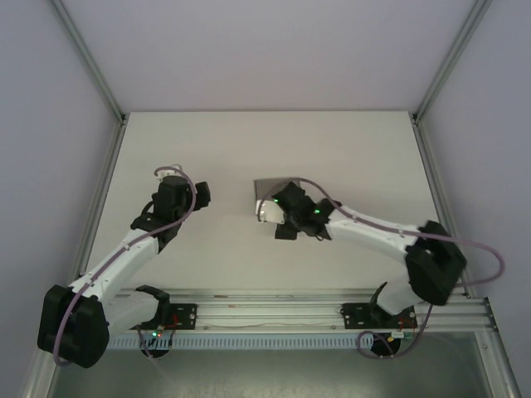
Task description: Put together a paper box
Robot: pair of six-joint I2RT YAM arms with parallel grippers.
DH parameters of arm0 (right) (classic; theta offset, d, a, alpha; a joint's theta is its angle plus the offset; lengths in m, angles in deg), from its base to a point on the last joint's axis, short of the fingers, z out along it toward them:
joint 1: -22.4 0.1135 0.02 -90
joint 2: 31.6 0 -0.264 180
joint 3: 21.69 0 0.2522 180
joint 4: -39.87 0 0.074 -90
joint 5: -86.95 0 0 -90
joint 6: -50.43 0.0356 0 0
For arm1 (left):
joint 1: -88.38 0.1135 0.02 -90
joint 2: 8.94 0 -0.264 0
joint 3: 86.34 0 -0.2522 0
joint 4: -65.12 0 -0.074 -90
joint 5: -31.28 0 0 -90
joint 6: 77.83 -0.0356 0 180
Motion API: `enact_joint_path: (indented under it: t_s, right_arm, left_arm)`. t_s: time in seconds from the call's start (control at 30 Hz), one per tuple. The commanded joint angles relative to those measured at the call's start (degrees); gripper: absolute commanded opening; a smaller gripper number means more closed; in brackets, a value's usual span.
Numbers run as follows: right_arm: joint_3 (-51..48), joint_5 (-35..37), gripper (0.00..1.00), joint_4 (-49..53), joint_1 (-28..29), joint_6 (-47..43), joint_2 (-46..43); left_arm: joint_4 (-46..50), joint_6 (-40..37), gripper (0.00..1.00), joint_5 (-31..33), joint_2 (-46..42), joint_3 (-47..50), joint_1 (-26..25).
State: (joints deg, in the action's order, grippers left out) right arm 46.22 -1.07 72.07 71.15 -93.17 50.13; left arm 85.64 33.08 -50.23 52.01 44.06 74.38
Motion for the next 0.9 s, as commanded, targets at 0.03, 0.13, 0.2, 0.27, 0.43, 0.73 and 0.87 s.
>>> enact_joint_path:
  t_s: [0.03, 0.13, 0.2, 0.27, 0.43, 0.73, 0.87]
  right_arm:
    - [-6.36, -1.63, 1.0, -11.36, -9.92, 18.84, -10.02]
    - [-10.19, 1.42, 1.0, -19.87, -22.1, 36.31, -13.57]
    - [-13.46, 6.98, 1.0, -24.33, -28.79, 45.48, -14.22]
    - [-16.89, 8.73, 1.0, -27.41, -34.57, 50.57, -13.88]
    - [-31.01, 6.55, 1.0, -51.66, -42.63, 50.44, -10.28]
    - [-32.36, 0.96, 1.0, -65.46, -48.18, 53.9, 3.09]
    - [-31.05, 1.79, 1.0, -64.22, -48.68, 55.36, 3.96]
  left_arm:
    - [-5.53, -2.83, 1.0, 4.03, 1.14, 0.58, 4.76]
    - [-12.52, -4.62, 1.0, 4.9, 2.84, 2.75, 9.69]
    - [-18.63, -6.08, 1.0, 6.87, 4.91, 5.02, 12.46]
    - [-26.49, -7.71, 1.0, 9.77, 7.61, 8.08, 14.1]
    - [-45.5, -10.94, 1.0, 8.02, 14.43, 14.48, 15.15]
    - [-52.1, -19.12, 1.0, 0.86, 24.72, 10.83, 14.04]
    - [-76.37, -18.71, 1.0, 0.72, 28.63, 21.18, 15.1]
